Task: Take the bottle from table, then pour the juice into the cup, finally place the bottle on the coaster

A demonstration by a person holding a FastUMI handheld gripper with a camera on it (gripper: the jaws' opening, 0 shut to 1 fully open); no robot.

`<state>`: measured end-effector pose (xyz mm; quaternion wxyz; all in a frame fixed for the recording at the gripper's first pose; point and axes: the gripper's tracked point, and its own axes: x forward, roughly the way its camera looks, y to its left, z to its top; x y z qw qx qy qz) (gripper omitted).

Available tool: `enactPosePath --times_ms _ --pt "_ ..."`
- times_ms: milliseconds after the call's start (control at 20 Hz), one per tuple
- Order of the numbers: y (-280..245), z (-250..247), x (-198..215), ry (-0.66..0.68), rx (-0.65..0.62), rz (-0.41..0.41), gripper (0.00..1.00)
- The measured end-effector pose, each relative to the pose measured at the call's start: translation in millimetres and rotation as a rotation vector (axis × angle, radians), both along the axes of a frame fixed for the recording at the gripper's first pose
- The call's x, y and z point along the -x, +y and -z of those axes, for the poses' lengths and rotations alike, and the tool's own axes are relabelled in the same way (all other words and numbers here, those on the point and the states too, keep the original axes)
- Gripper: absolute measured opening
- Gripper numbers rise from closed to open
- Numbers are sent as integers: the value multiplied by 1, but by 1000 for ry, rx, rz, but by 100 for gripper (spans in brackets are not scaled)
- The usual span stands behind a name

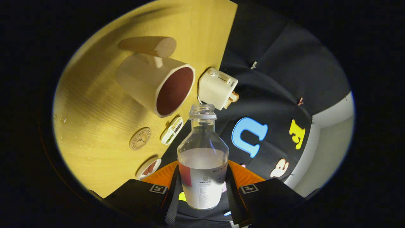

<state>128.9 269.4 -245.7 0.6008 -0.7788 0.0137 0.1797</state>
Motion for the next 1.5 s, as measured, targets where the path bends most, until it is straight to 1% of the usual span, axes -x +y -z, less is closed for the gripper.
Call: enactPosePath --times_ms 150,350,500,600,650,750,900,1000,1150,1200,1350,1500 --pt "-8 13 8 96 -169 123 68" --pt "2 9 17 166 -419 225 69" --pt "6 9 23 227 -652 322 69" --pt "5 13 28 289 -856 374 69" --pt "11 8 28 314 -967 384 69" --pt "9 -3 29 339 -1147 408 69" --pt "6 -14 29 404 -1389 447 69" --pt "2 -26 25 432 -1524 449 69" --pt "-8 -40 10 460 -1678 414 69" --pt "-15 -43 1 447 -1722 414 69" --pt "-44 -39 -30 376 -1819 466 70" --pt "-58 -28 -67 333 -1896 491 70"
